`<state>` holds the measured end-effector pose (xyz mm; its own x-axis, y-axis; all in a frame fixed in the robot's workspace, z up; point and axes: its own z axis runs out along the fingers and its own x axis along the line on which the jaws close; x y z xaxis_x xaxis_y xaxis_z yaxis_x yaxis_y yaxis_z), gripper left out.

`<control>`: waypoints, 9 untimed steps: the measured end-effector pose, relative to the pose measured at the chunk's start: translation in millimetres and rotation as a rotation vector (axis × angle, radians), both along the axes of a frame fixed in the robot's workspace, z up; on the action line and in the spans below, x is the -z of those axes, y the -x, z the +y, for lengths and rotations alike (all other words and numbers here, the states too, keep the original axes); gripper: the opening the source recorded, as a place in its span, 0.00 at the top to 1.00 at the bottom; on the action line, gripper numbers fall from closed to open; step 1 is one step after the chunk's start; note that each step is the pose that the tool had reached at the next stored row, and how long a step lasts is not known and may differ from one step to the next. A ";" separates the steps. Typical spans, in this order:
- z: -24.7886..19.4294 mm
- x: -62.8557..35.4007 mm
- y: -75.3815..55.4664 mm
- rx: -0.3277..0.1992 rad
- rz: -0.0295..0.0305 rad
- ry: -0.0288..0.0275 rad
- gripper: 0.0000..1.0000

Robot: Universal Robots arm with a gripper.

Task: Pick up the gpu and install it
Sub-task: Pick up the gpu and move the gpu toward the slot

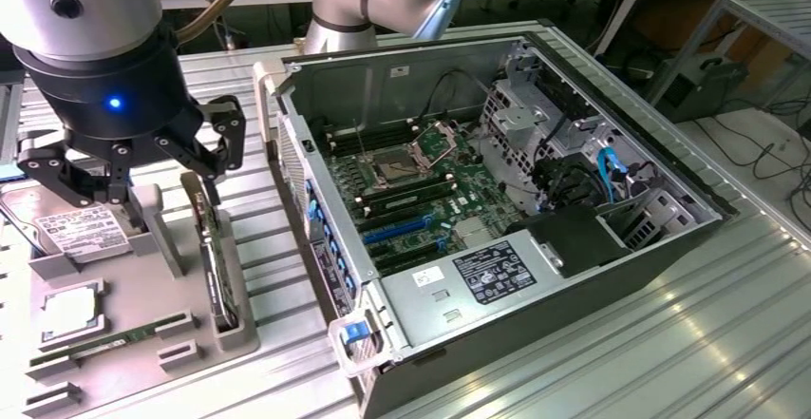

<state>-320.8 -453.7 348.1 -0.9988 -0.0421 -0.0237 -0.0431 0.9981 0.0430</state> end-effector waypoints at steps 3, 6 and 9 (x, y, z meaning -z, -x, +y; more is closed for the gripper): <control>3.0 1.2 0.0 0.000 0.0000 0.0016 0.34; 4.4 2.5 0.0 0.000 -0.0001 0.0029 0.34; 5.1 4.2 -0.1 0.000 -0.0001 0.0041 0.34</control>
<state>-320.7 -448.7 343.9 -0.9988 -0.0422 -0.0236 -0.0431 0.9983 0.0389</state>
